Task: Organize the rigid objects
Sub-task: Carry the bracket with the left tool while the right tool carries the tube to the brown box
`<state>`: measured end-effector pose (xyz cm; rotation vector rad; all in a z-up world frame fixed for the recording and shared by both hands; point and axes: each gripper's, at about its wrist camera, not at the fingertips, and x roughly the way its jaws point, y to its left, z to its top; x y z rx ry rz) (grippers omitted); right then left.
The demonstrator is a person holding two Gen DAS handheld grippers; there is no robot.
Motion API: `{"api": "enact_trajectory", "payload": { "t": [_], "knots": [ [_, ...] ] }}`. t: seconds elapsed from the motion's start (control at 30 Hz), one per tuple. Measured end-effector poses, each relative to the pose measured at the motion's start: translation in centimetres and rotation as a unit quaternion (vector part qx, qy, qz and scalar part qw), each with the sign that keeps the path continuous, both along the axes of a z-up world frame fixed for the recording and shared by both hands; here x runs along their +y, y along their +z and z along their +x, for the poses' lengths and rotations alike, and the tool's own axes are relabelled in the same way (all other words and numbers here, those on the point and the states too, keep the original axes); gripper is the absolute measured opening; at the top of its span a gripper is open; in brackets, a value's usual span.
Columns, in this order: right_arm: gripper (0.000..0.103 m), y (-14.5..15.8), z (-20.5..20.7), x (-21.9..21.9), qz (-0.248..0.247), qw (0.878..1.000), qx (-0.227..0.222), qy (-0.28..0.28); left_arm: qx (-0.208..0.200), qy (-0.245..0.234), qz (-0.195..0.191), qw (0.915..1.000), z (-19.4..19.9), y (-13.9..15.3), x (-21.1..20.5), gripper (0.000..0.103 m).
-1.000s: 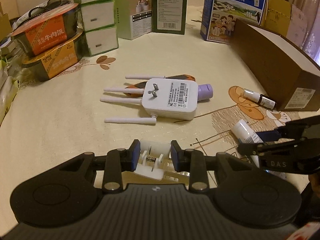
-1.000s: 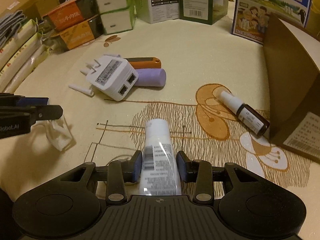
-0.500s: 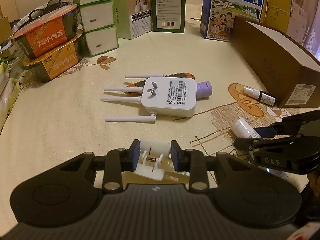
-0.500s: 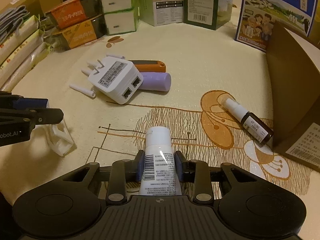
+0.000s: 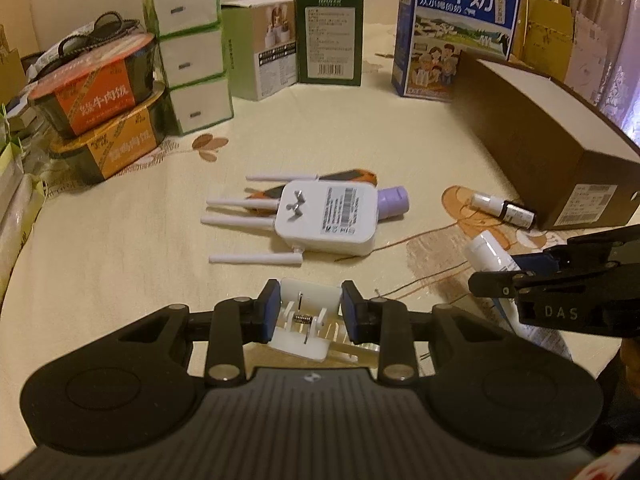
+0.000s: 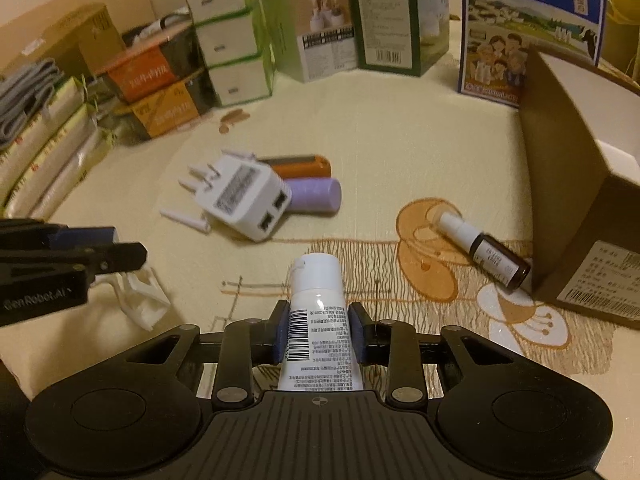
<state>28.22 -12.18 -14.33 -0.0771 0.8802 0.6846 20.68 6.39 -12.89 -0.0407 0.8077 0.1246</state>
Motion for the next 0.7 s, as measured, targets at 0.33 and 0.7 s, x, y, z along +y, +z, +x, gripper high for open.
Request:
{"api": "enact_trajectory", "payload": {
  "t": [0.33, 0.7],
  "knots": [
    [0.028, 4.0, 0.7, -1.8, 0.037, 0.999, -0.013, -0.019, -0.032, -0.02, 0.003, 0.9993, 0.9, 2.8, -1.7, 0.028],
    [0.028, 10.2, 4.3, -6.6, 0.061, 0.995, -0.045, -0.063, -0.074, -0.071, -0.005, 0.9947, 4.6, 6.8, -5.1, 0.028]
  ]
}}
